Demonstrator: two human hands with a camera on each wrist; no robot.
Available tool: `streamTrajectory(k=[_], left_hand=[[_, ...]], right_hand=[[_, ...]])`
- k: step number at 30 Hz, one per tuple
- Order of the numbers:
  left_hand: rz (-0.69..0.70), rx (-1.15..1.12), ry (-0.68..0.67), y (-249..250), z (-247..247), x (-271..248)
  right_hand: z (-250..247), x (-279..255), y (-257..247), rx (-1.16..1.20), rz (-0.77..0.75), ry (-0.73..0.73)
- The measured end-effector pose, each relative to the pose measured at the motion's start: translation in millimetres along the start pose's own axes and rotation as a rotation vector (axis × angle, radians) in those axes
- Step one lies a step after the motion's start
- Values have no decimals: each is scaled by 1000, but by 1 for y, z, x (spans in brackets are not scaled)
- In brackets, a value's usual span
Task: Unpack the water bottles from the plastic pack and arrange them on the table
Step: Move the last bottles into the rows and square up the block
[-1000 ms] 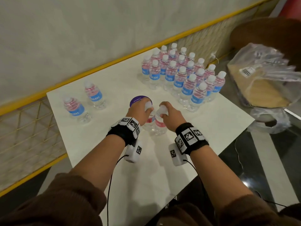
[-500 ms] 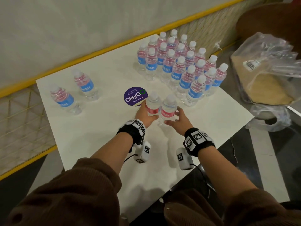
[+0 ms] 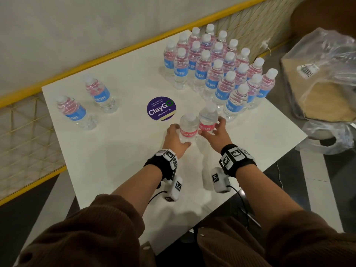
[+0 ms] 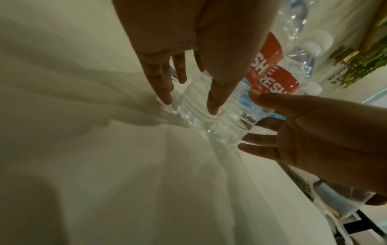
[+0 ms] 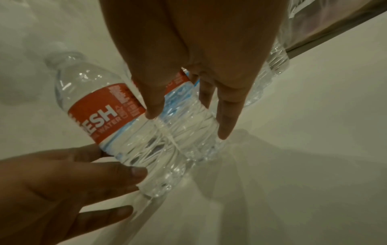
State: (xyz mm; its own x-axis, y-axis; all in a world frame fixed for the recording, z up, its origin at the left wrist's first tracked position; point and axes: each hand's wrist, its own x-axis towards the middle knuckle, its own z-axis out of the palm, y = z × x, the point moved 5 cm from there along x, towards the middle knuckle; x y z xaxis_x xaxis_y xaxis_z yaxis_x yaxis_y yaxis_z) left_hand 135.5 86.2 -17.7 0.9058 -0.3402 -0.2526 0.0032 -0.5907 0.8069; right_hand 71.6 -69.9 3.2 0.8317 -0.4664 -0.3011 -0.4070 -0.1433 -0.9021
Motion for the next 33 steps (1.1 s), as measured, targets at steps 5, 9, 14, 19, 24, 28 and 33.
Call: streamTrajectory(k=[5,9,14,19,24,28,33], left_hand=[[41,-34,-78,10,-7,11],[-48,-80,118,7,-22,24],[-130,-11,89,-5,-10,19],[-59,-95,130,-13,-6,14],[88,-153,65,10,-6,37],[75,-158,4,17,-6,55],[83,-103,-42,20,-12,76]], right_hand=[[-2,-3,1,1,0,-66],[-6,-6,8,-5,-10,-11],[-7,-5,23,-28,75,-24],[0,-3,21,-45,66,-12],[4,0,17,-111,63,65],[0,5,19,-136,85,76],[-13,23,30,-45,150,178]])
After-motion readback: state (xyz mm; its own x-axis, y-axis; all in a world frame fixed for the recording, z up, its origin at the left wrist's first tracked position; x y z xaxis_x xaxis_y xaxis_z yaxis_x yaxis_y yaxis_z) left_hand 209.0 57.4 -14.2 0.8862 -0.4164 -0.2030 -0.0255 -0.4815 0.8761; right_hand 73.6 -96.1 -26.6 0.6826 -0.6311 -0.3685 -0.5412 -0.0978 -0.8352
